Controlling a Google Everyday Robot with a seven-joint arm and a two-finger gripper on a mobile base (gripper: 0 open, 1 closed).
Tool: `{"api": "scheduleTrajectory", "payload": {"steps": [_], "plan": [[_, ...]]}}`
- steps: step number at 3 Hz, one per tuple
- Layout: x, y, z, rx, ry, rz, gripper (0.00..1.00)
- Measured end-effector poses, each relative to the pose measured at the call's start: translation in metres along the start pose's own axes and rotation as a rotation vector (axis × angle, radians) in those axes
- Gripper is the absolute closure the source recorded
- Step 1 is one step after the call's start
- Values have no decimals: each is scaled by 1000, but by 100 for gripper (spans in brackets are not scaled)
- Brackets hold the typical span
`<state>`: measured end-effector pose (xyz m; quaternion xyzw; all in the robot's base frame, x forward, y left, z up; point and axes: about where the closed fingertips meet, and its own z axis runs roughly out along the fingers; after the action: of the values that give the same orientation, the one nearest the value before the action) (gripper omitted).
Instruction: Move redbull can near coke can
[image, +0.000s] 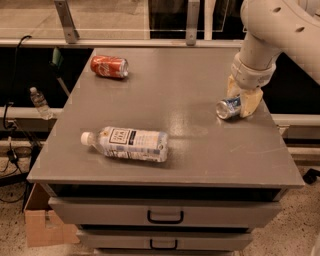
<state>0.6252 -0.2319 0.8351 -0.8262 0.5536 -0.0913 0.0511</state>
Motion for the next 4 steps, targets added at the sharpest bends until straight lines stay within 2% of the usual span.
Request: {"api": "scheduleTrajectory", "payload": {"steps": [1,2,3,4], "plan": [[0,0,-2,0,0,0,88],[7,1,-8,9,-13,33,100],[33,2,-63,116,-27,128,100],[33,2,-63,116,-27,128,100]]}}
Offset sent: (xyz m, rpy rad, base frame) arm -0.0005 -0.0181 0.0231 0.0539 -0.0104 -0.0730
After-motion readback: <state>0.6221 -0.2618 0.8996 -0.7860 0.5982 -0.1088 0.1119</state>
